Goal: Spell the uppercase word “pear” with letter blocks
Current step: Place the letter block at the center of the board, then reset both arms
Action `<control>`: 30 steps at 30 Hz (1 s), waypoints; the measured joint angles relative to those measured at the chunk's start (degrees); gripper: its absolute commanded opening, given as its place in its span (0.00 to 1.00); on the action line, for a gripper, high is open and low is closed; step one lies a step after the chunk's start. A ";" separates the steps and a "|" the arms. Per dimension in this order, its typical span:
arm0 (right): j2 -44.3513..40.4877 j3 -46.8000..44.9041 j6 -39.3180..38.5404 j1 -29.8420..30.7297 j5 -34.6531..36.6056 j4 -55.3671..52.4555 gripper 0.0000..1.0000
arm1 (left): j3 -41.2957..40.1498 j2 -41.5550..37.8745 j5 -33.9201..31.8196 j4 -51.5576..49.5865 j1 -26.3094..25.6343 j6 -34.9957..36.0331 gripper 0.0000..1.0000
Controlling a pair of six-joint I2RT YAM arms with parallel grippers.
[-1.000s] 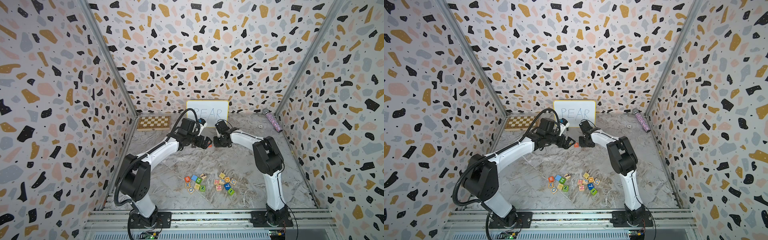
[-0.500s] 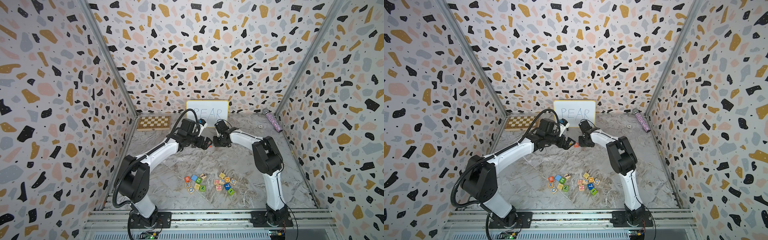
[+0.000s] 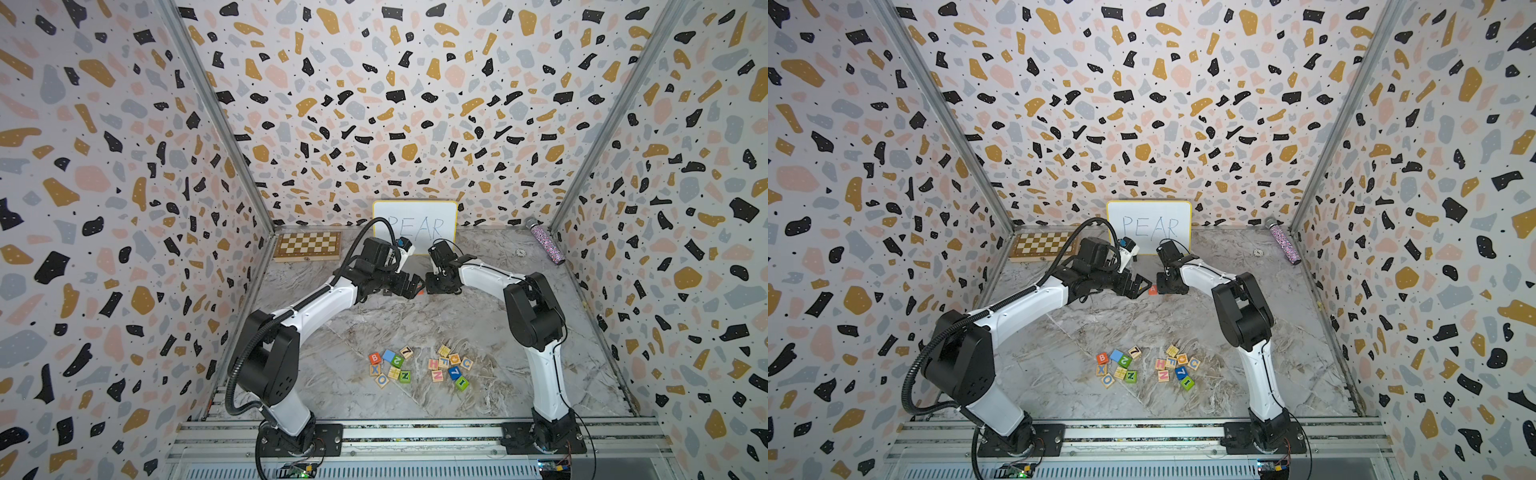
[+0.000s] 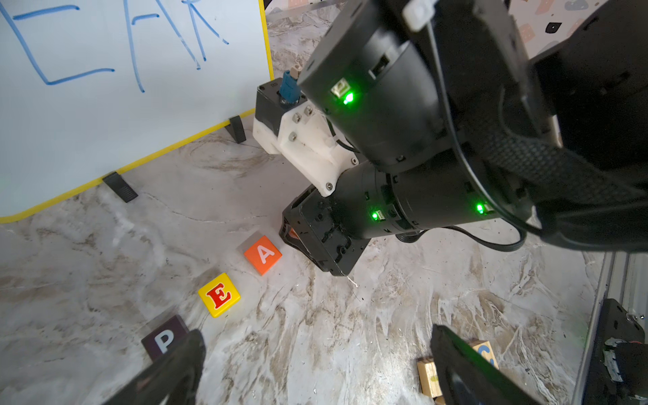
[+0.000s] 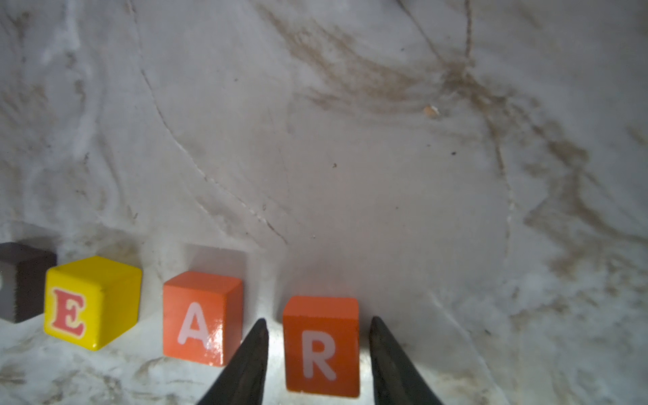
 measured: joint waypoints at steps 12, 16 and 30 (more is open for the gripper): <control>-0.46 0.35 -1.11 0.00 0.07 -1.44 0.48 | 0.28 0.00 0.02 -0.81 -0.09 -0.44 0.99; -3.10 -0.74 -2.14 -0.09 0.04 -1.05 0.48 | 1.38 0.00 0.00 -2.51 -0.11 -0.50 0.99; -26.58 -17.16 -3.89 -3.39 -1.97 9.86 0.50 | 3.72 -4.52 -0.90 -7.32 -0.13 -1.68 0.99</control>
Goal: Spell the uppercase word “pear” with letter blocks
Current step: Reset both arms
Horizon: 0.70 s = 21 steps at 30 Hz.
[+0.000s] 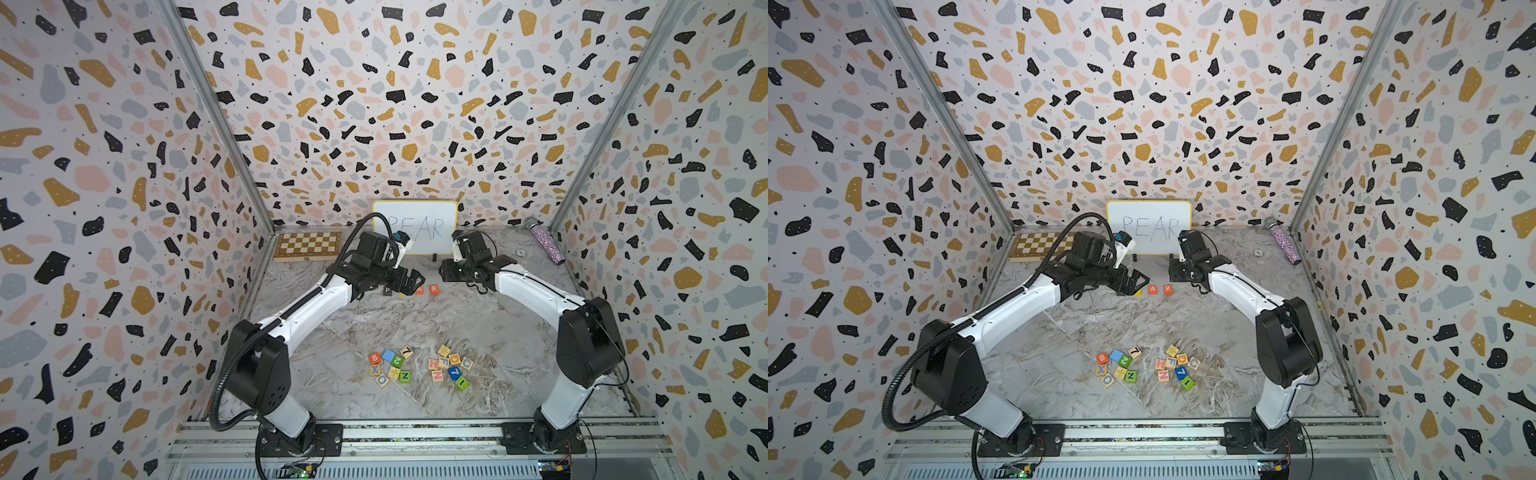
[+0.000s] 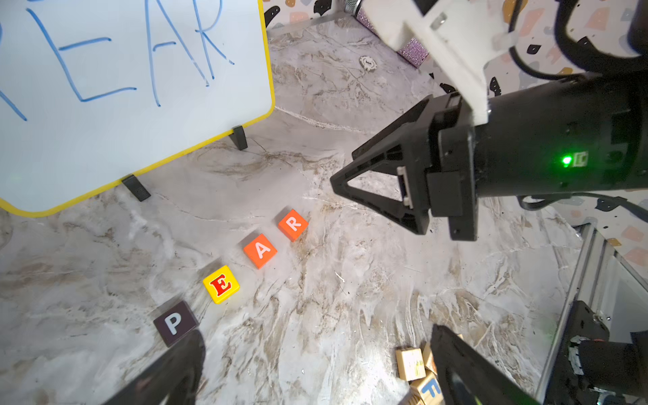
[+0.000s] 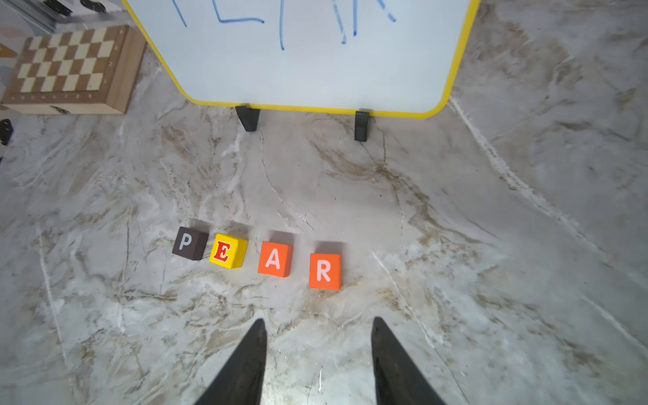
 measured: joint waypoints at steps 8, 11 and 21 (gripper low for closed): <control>-17.90 -16.37 -3.41 -1.55 2.27 11.89 0.62 | 0.13 -4.74 -0.90 -1.36 0.00 -0.31 0.99; -28.11 -24.79 -5.88 -1.27 4.74 18.10 0.68 | -1.07 -7.56 -1.73 -1.14 -0.07 -0.42 0.99; -49.37 -46.99 -14.56 -0.31 14.73 35.85 0.99 | -22.77 -28.35 -14.10 5.99 -0.37 0.28 0.99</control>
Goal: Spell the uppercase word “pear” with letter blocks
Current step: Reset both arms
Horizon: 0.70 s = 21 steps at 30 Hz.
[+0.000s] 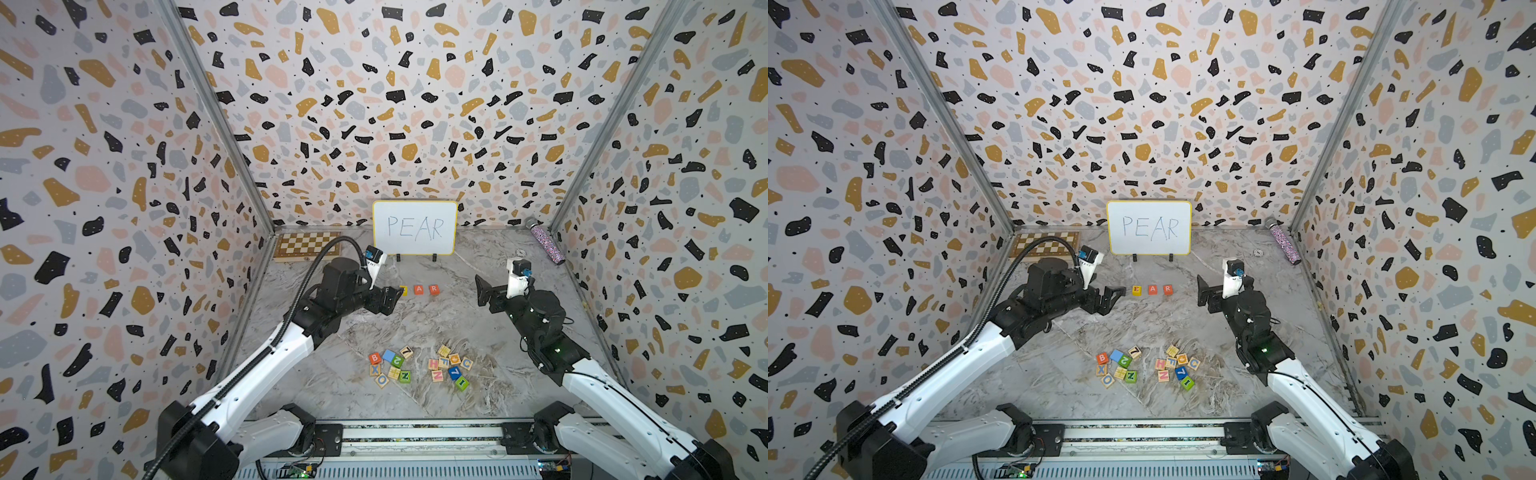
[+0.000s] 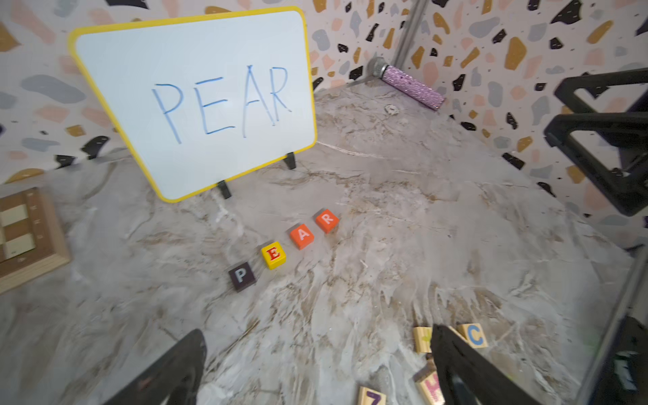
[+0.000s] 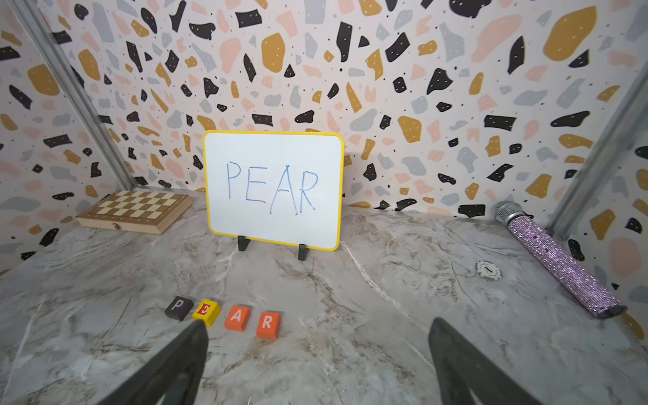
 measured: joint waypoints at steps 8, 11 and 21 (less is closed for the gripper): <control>-0.81 -12.87 -3.43 -0.13 9.05 9.05 1.00 | -22.84 -10.75 -17.27 12.79 0.13 3.19 0.99; 0.63 -16.00 -4.02 -0.81 10.45 12.50 1.00 | -27.04 -10.69 -23.69 15.45 0.52 4.42 0.99; 3.98 -20.28 -5.86 -3.74 12.46 21.94 1.00 | -36.76 -10.27 -35.82 31.91 4.44 8.33 0.99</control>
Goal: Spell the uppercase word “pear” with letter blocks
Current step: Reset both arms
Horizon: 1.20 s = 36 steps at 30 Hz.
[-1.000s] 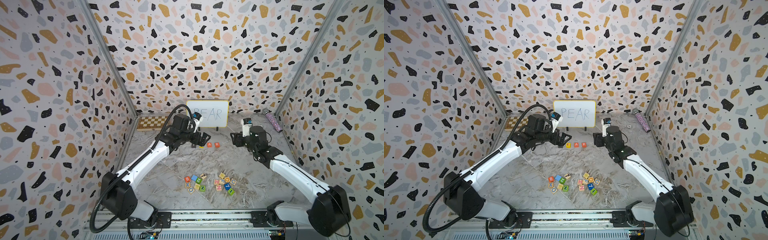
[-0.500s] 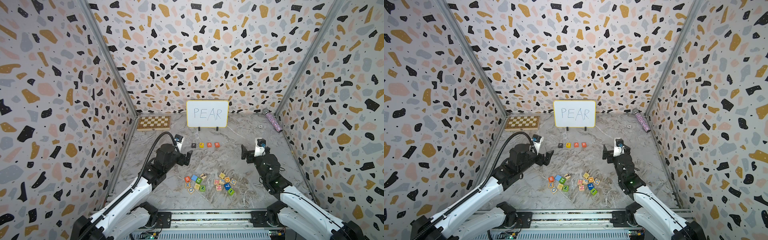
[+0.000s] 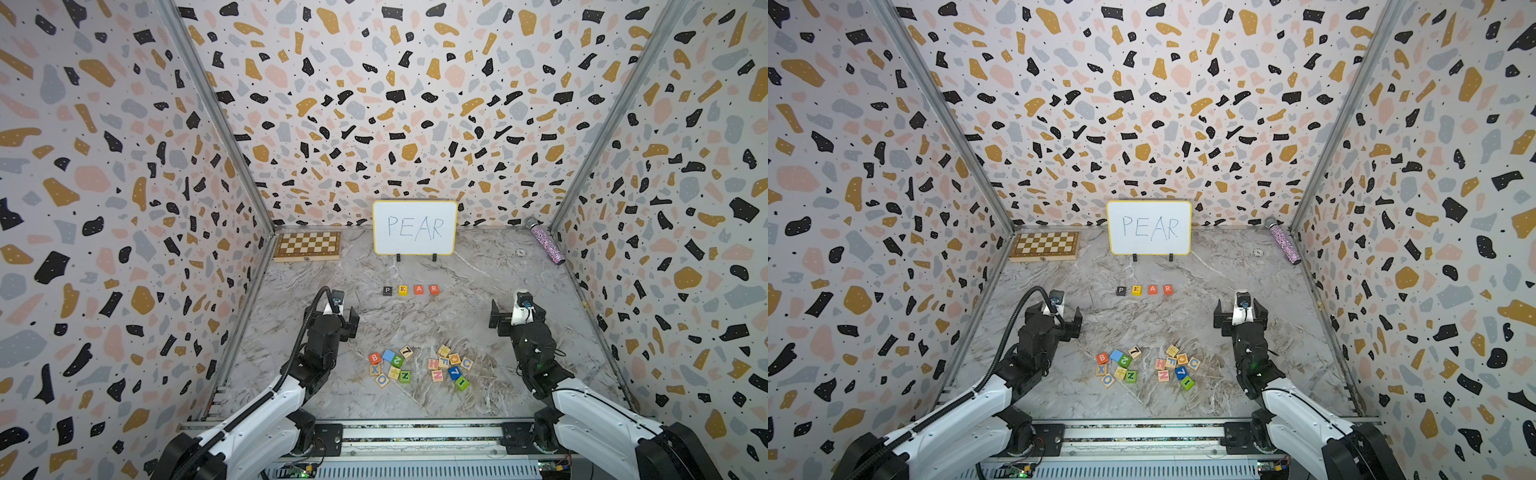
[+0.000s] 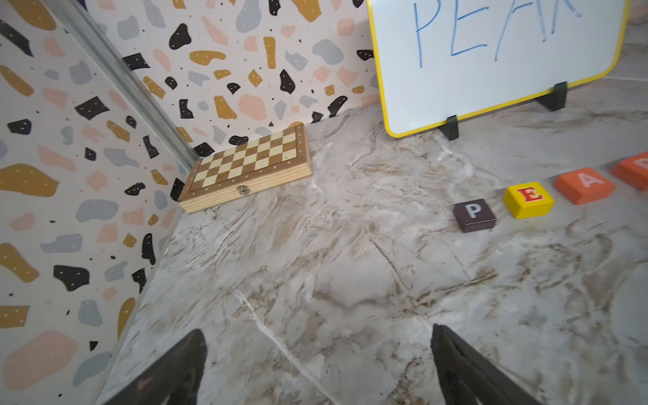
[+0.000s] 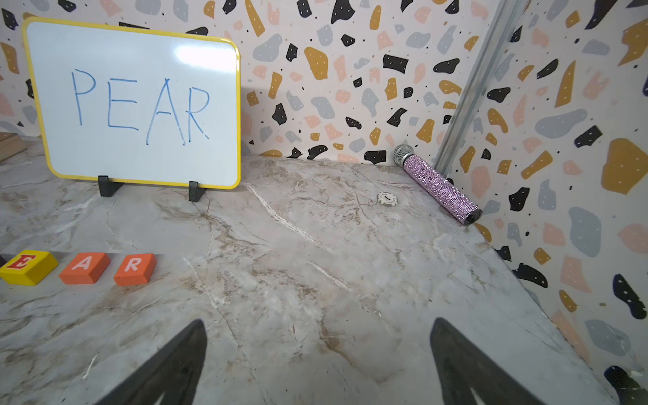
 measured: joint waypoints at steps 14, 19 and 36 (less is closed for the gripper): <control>14.88 -3.08 0.04 -8.35 -2.60 14.43 1.00 | -2.10 23.23 -0.94 25.53 9.99 2.19 0.99; 18.01 -1.92 -1.38 -8.52 -4.39 16.57 1.00 | -1.99 24.81 2.32 27.28 12.11 1.64 0.99; 30.27 -2.23 -4.20 -18.12 -19.45 31.45 0.99 | 0.07 28.87 13.42 28.04 19.28 -2.78 0.99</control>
